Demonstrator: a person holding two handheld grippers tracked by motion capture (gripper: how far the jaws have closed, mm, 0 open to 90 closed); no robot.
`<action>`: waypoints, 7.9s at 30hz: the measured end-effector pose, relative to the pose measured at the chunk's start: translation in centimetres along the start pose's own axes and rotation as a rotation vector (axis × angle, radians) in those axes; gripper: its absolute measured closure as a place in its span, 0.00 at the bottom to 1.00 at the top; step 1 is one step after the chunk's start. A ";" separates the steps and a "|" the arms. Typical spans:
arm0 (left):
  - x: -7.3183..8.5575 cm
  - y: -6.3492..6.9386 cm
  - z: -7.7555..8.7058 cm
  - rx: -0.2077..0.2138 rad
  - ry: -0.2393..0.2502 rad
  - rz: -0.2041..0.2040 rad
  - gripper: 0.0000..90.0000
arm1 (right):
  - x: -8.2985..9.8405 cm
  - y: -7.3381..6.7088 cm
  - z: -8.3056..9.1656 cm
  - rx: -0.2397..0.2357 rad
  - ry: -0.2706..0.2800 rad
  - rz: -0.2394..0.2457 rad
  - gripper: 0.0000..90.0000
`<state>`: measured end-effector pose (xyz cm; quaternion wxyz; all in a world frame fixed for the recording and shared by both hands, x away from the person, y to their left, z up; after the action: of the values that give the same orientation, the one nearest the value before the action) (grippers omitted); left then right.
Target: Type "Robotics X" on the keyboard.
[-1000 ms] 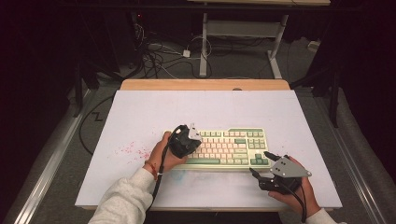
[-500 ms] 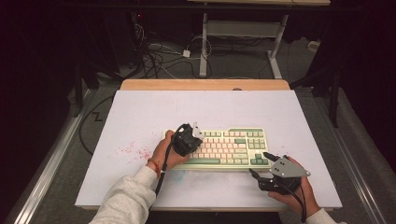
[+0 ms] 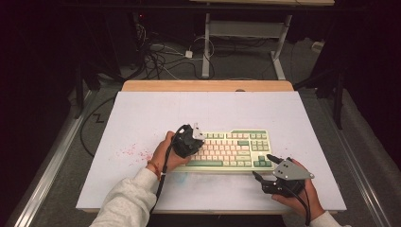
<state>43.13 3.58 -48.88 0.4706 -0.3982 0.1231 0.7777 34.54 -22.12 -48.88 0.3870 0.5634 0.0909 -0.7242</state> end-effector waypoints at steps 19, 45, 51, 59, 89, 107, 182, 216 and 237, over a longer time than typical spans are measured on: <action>1.1 -0.2 3.5 -0.067 0.113 -0.055 0.57 | 0.0 0.2 0.1 0.004 -0.001 -0.005 0.31; 5.7 0.1 7.3 -0.195 0.213 -0.063 0.21 | 0.1 0.2 -0.2 -0.002 -0.019 -0.019 0.33; 7.1 0.3 7.8 -0.196 0.187 -0.053 0.20 | 0.1 0.1 -0.3 -0.005 -0.031 -0.018 0.41; 8.7 0.4 8.6 -0.194 0.169 -0.016 0.20 | -0.4 -0.1 -0.7 -0.042 -0.044 -0.022 0.75; 11.7 0.8 8.9 -0.177 0.111 0.048 0.20 | -5.2 -1.3 -10.9 -0.183 -0.123 -0.003 1.00; 11.8 1.2 8.4 -0.159 0.092 0.039 0.20 | -5.7 -3.0 -14.9 -0.208 -0.175 0.031 1.00; 11.0 1.2 9.2 -0.095 0.095 0.098 0.88 | -3.7 1.2 -2.0 -0.010 0.062 -0.033 0.34; 4.8 1.5 4.5 0.038 0.091 0.086 0.96 | -0.4 0.4 -0.3 0.012 0.006 -0.038 0.30; 3.7 1.7 2.1 0.061 0.040 0.046 0.97 | -0.1 0.1 -0.5 -0.008 -0.011 -0.023 0.30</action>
<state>39.81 6.20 -50.55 0.4619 -0.3962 0.1650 0.7762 34.97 -21.83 -48.90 0.3815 0.5568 0.0982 -0.7313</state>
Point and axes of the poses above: each handheld gripper's, and its own axes: z roughly backward along the jaws, x roughly out of its underside, y roughly to its right, the point moved 7 cm from there along -z, roughly forward along the jaws, and after that the axes turned 10 degrees about y, right-handed, at the moved point
